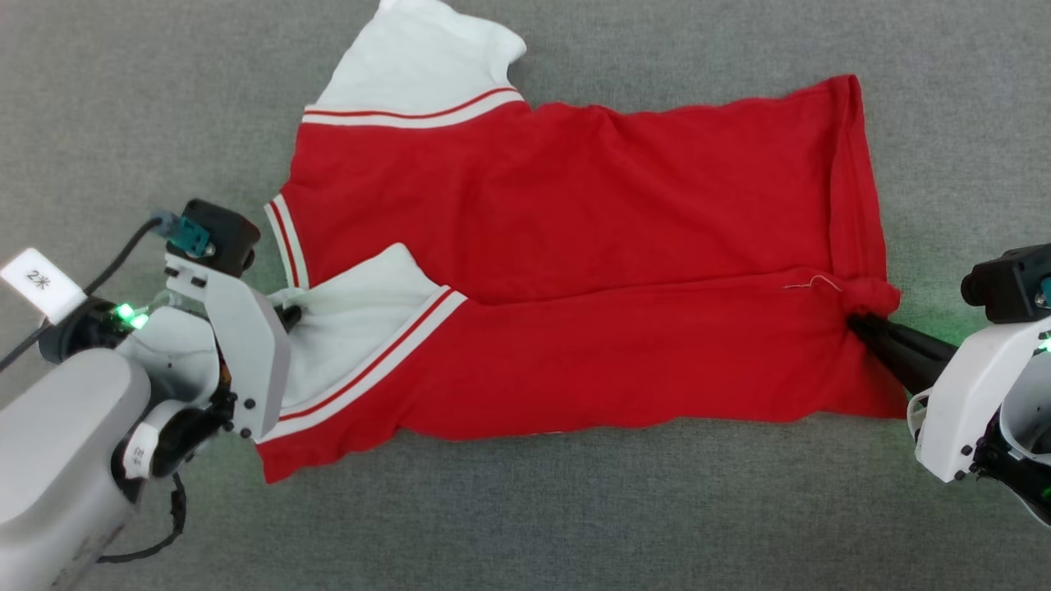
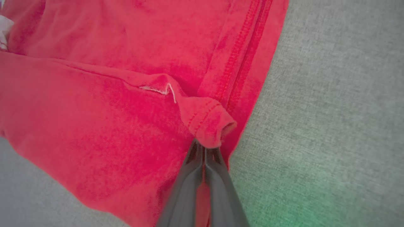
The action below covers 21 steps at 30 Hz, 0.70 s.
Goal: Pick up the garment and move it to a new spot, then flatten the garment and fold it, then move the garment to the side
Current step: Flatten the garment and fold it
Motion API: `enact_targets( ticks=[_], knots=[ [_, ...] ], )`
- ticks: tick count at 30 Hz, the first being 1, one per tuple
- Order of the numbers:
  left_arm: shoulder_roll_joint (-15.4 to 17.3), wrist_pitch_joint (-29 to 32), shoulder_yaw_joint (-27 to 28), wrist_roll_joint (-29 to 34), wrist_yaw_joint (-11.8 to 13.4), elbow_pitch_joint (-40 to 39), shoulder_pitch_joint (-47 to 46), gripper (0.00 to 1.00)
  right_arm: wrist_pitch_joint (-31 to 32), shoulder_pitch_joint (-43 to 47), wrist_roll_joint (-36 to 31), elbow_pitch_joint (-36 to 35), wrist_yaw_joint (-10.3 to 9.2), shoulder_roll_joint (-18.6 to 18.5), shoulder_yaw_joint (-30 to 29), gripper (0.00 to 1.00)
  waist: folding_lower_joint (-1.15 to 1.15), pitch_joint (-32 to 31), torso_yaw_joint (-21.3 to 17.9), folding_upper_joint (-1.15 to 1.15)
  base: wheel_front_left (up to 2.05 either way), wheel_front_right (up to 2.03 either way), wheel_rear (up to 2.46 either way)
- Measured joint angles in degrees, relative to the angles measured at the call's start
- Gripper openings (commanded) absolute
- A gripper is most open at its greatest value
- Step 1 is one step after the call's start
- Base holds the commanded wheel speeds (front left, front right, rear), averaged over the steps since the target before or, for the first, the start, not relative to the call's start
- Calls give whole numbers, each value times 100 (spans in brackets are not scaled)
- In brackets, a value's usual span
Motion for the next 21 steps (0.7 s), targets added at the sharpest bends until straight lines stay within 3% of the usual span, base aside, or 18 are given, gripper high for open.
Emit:
enact_targets(
  ticks=[3, 4, 7, 8, 13, 21],
  knots=[
    [-75, 44, 20, -130, -13, 113, -9, 44, 131, -33, 54, 112, 0, -1, 62, 4, 0, -89, 7, 0, 0, 0, 0],
    [-82, 76, 20, -147, -12, 118, -5, 50, 190, -46, 56, 146, 0, -5, 75, 16, 0, -133, 14, 1, 0, 0, 0],
    [-107, 100, 46, -261, 34, 107, 39, 94, 388, -85, 89, 237, -1, -23, 129, 47, 0, -276, 43, 0, 0, 0, 0],
    [-107, 86, 54, -266, 37, 86, 42, 100, 443, -90, 89, 258, -1, -36, 147, 100, 0, -328, 54, 0, 0, 0, 0],
    [-108, -66, 92, -267, 116, -74, 133, 100, 656, -87, 56, 315, -1, -90, 210, 100, 0, -630, 117, 0, 0, 0, 0],
    [8, -513, 167, -177, 397, -568, 511, 100, 443, 53, -93, 188, -1, -107, 62, 100, 0, -1206, 243, 0, 0, 0, 0]
  ],
)
